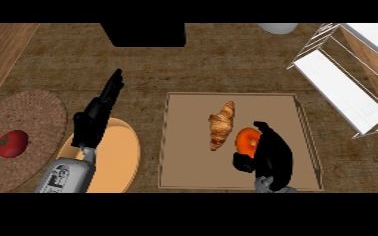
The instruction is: Pick the squash from the tray and place it in the tiered shelf
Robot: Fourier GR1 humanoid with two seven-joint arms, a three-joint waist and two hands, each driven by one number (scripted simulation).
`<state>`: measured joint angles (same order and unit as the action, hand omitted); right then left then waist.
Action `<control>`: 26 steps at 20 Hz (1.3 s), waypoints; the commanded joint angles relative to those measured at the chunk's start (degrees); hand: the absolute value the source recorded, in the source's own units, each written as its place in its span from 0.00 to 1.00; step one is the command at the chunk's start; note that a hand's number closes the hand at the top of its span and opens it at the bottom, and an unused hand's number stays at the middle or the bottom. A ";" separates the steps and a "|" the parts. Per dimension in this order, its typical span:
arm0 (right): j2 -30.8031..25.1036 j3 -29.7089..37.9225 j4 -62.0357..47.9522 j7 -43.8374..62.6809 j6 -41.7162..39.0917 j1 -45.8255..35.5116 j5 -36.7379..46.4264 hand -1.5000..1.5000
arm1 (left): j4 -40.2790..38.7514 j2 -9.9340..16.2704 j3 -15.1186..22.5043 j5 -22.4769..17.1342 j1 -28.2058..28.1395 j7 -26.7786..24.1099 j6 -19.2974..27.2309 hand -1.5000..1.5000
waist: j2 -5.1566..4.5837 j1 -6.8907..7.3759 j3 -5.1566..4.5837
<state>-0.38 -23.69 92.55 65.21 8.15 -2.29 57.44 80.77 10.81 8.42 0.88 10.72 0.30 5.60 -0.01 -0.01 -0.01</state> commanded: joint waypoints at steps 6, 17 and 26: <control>0.34 -6.37 0.34 8.44 0.73 1.71 5.33 1.00 | 6.16 -1.25 0.46 2.07 -1.98 4.71 0.15 0.50 | 0.12 0.00 0.00; 0.35 16.28 -16.55 14.10 5.90 -22.86 4.78 1.00 | 2.06 -1.63 0.81 2.18 -1.11 -0.55 -2.40 0.50 | -1.57 3.93 -0.05; 0.35 26.34 -26.03 11.89 19.86 -41.99 16.12 1.00 | 0.84 -2.20 1.11 2.45 1.41 0.35 -2.67 0.50 | -1.58 5.46 -0.06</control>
<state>-0.44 -0.95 69.81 66.58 17.33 -36.76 68.88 82.29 8.64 9.37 3.23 12.47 1.30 3.21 -1.44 4.65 -0.02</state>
